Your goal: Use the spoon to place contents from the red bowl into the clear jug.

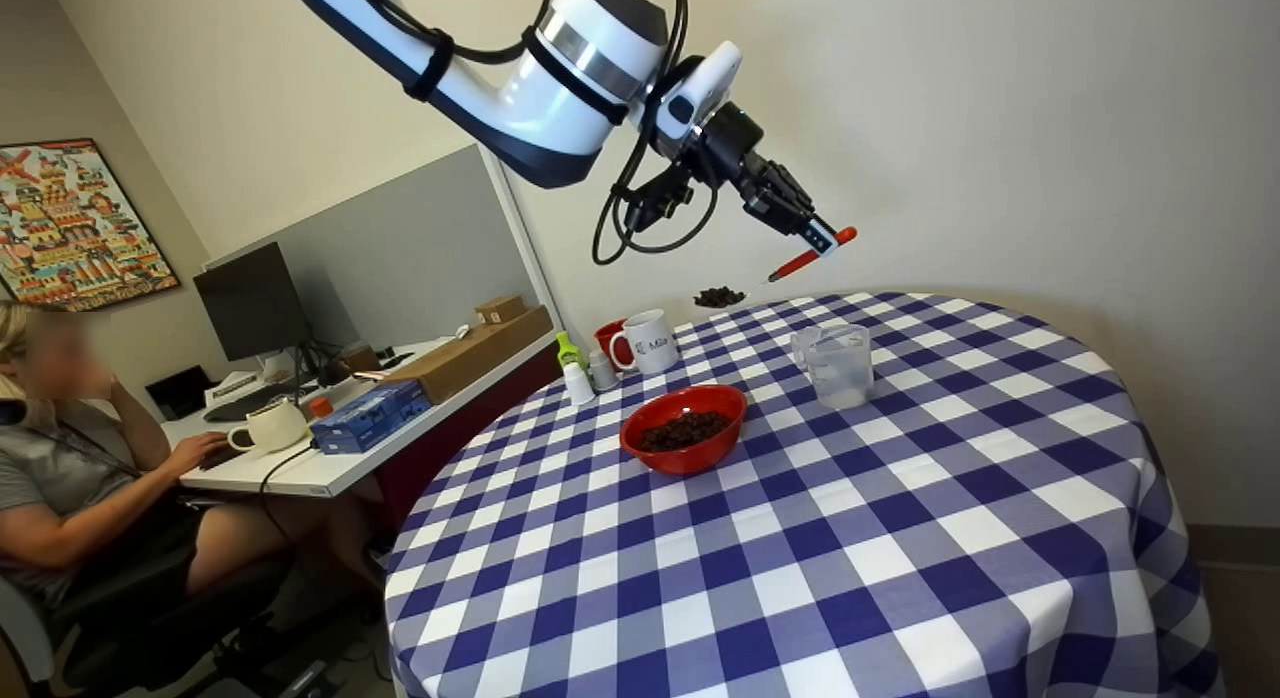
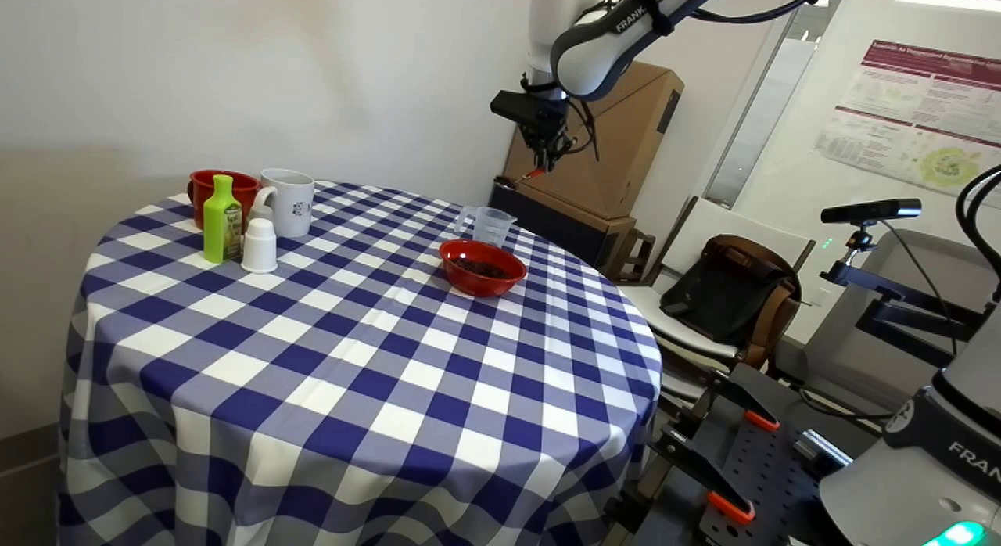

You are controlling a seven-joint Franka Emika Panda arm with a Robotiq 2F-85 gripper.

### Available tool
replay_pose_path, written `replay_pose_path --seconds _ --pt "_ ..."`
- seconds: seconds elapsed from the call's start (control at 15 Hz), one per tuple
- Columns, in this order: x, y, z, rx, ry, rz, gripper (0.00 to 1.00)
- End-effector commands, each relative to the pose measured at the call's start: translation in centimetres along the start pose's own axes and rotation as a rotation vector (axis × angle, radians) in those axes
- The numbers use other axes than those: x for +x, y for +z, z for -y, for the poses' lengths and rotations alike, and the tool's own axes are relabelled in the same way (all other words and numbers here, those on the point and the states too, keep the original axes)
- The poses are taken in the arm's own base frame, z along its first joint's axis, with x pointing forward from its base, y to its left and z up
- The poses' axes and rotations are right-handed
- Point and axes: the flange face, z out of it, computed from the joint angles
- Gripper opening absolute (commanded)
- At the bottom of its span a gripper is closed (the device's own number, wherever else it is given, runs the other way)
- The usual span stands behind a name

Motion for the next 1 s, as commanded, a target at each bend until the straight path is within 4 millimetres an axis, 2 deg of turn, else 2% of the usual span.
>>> replay_pose_path --seconds 0.0,0.33,0.53,0.73,0.93 --pt "2.4 0.9 2.7 -0.009 -0.015 0.002 0.05" --pt "6.2 2.8 4.4 -0.04 -0.031 -0.017 0.05" --pt "7.8 4.4 5.0 -0.06 -0.042 -0.028 0.05" --pt "8.6 6.0 5.6 -0.075 -0.053 -0.034 0.05" --pt "8.2 7.3 6.4 -0.083 -0.071 -0.039 0.05"
